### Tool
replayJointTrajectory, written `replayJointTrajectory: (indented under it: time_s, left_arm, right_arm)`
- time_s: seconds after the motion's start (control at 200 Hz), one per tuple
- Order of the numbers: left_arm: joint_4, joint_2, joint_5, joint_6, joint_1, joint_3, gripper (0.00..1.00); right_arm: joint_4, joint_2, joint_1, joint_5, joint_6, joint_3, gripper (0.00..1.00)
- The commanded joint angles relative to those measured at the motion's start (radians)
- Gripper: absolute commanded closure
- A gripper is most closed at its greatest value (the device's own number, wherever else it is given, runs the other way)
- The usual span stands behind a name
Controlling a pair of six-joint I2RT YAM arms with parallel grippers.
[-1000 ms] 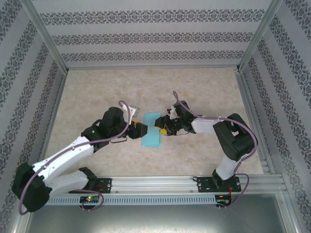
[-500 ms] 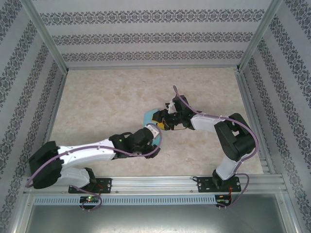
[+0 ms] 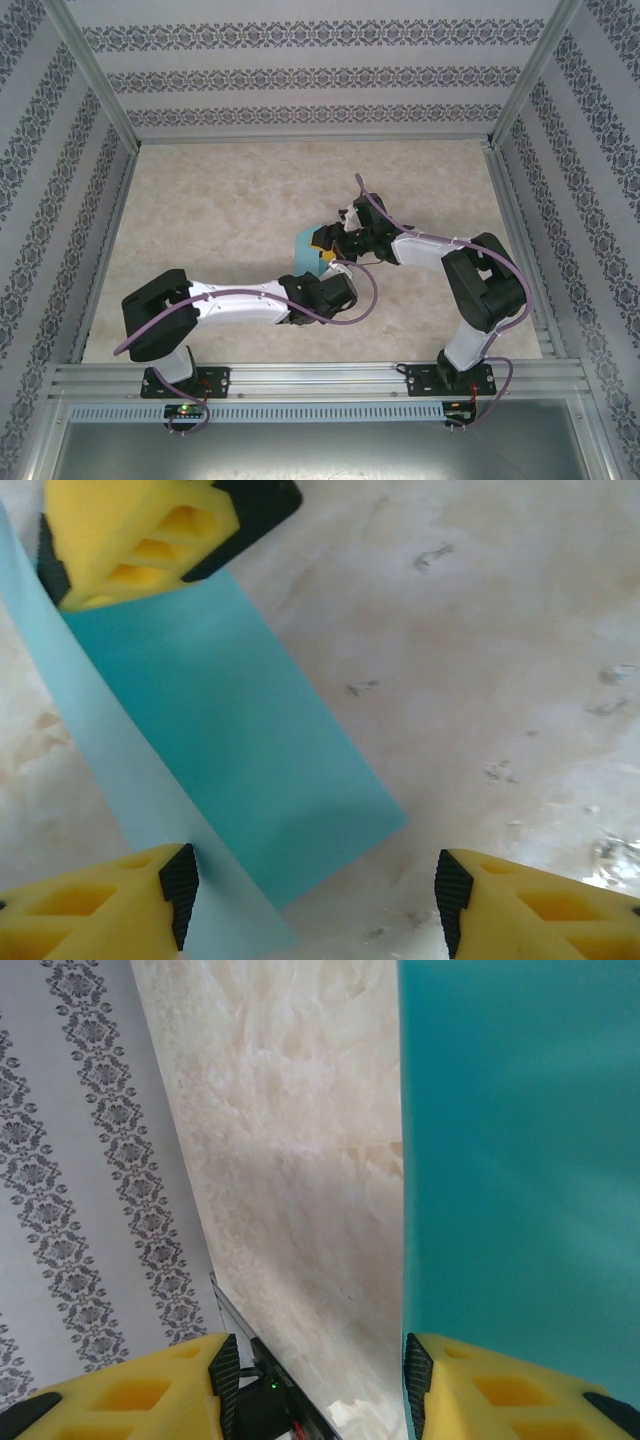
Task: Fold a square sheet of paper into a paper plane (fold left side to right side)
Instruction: Fold the triangle a second time at the center of the table.
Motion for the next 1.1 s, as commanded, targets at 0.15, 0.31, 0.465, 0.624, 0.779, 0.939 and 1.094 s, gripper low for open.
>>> replayJointTrajectory:
  time_s: [0.15,0.31,0.465,0.624,0.779,0.939,1.094]
  left_arm:
    - [-0.098,0.016,-0.150,-0.023,-0.031,0.044,0.49]
    - [-0.100,0.010,-0.146,-0.025,-0.037,0.045,0.74]
    - [-0.092,-0.006,-0.128,-0.033,-0.038,0.035,0.92]
    - [-0.082,-0.017,-0.114,-0.030,-0.036,0.029,0.99]
    - [-0.068,-0.033,-0.068,-0.024,-0.019,0.027,1.00]
    - [-0.015,-0.089,0.036,-0.014,0.029,-0.010,1.00]
    - [0.066,-0.152,0.208,-0.007,0.113,-0.070,1.00]
  right_arm:
    - [-0.018,0.010,0.012,0.013,-0.004,0.022,0.51]
    - [-0.046,0.010,0.012,0.025,-0.022,0.028,0.51]
    - [-0.075,0.005,0.009,0.039,-0.043,0.033,0.51]
    - [-0.121,-0.014,0.000,0.063,-0.085,0.040,0.50]
    - [-0.117,-0.060,-0.019,0.081,-0.120,0.031,0.47]
    - [-0.097,-0.157,-0.065,0.106,-0.141,-0.011,0.41]
    - [-0.103,-0.278,-0.123,0.122,-0.162,-0.094,0.35]
